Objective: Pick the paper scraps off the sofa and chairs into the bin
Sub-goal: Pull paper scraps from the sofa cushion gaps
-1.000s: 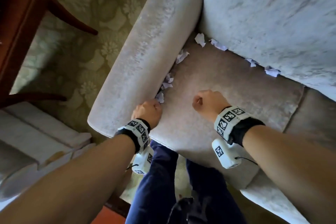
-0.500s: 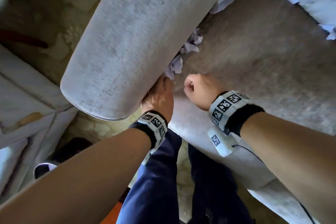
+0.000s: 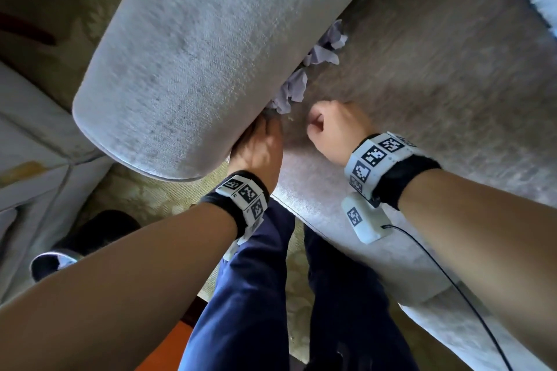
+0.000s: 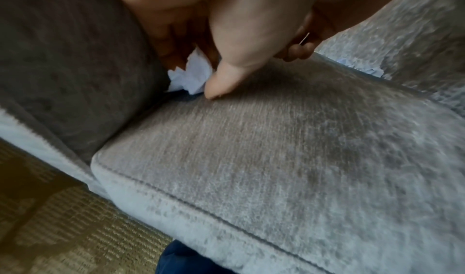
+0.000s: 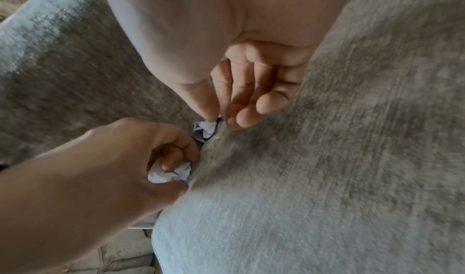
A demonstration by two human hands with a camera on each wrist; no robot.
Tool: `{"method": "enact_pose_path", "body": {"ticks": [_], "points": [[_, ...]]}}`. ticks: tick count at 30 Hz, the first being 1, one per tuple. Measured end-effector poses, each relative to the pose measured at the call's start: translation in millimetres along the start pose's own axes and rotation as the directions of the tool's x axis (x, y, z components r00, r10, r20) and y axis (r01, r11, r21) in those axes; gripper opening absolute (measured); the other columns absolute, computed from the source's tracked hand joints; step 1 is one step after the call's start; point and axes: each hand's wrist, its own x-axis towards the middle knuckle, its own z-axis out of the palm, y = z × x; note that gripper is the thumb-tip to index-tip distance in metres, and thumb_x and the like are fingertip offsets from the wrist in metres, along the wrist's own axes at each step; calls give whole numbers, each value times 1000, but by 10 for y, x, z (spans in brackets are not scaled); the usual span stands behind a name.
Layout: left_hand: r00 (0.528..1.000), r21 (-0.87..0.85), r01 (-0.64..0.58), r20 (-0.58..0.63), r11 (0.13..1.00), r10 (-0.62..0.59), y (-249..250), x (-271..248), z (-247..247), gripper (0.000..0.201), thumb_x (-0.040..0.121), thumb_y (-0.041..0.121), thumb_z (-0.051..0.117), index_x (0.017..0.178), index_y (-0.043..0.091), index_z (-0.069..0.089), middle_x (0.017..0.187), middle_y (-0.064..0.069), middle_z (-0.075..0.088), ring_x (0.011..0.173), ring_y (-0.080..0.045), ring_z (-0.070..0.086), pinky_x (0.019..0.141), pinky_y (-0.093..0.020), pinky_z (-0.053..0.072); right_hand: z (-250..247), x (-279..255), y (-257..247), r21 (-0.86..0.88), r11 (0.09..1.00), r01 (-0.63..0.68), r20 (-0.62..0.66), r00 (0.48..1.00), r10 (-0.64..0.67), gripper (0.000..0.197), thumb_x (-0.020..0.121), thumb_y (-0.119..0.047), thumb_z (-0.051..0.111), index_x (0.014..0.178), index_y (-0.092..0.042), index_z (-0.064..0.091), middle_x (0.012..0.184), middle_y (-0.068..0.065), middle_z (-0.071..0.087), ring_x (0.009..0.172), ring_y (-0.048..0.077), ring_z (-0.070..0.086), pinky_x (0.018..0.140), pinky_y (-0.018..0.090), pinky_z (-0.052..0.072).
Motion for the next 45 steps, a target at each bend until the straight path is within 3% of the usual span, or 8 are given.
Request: {"method": "enact_pose_path", "body": {"ticks": [5, 11, 18, 22, 25, 33, 39, 45], "points": [[998, -172, -67, -9, 983, 66, -87, -93, -60, 38, 79, -7, 59, 116, 2, 60, 105, -11, 68, 87, -27, 67, 72, -28, 48, 23, 33, -122, 26, 998, 51, -68, 996, -49, 17, 85, -28, 63, 100, -20, 65, 85, 1, 72, 78, 24, 67, 71, 33, 55], [993, -257, -102, -85, 961, 82, -141, -128, -54, 34, 64, -10, 59, 96, 2, 65, 95, -15, 62, 63, -33, 61, 54, -36, 54, 34, 125, -282, 33, 995, 96, -106, 990, -92, 20, 79, -25, 60, 99, -26, 61, 81, -2, 68, 71, 22, 64, 65, 28, 54], [1000, -331, -16, -21, 943, 9, -139, -169, -47, 37, 78, 14, 41, 110, 9, 59, 111, -8, 60, 87, -28, 58, 72, -30, 40, 114, 181, -347, -113, 992, 59, -105, 992, -71, 15, 86, -30, 56, 97, -24, 62, 79, 0, 62, 69, 22, 59, 58, 24, 36], [1000, -378, 22, 26, 926, -13, -172, -172, -35, 44, 82, 17, 39, 122, 12, 56, 122, -9, 60, 101, -30, 59, 84, -35, 48, 94, 171, -406, -168, 981, 102, -74, 990, -116, 11, 91, -19, 52, 97, -19, 62, 80, 2, 57, 72, 23, 55, 61, 25, 33], [1000, -363, 16, -6, 932, -20, -158, -186, -44, 47, 80, 16, 37, 122, 8, 56, 120, -13, 61, 98, -32, 60, 81, -35, 47, 123, 253, -464, -225, 970, 88, -45, 994, -100, 19, 92, -18, 48, 105, -12, 61, 99, 13, 65, 89, 32, 62, 66, 30, 36], [998, -339, 26, -44, 941, -43, -158, -121, 0, 33, 77, 16, 44, 105, 11, 61, 103, -8, 61, 86, -28, 56, 74, -33, 43, 252, 524, -475, -323, 946, 12, -34, 999, -24, 23, 92, -17, 41, 109, -9, 54, 107, 20, 62, 95, 39, 60, 77, 43, 47], [999, -321, 14, -36, 947, -27, -174, -99, 50, 44, 79, 20, 39, 115, 10, 63, 110, -10, 64, 93, -30, 59, 81, -32, 45, 241, 547, -471, -205, 977, -65, -47, 997, 56, 30, 94, -15, 45, 118, 0, 55, 109, 19, 65, 99, 38, 62, 71, 36, 41], [998, -356, 47, -29, 933, -61, -125, -90, -10, 43, 77, 20, 37, 111, 11, 62, 111, -10, 64, 94, -31, 60, 80, -34, 49, 115, 395, -463, -29, 998, -52, -79, 996, 50, 23, 80, -38, 47, 77, -16, 56, 80, 10, 64, 69, 33, 53, 59, 29, 33]]}}
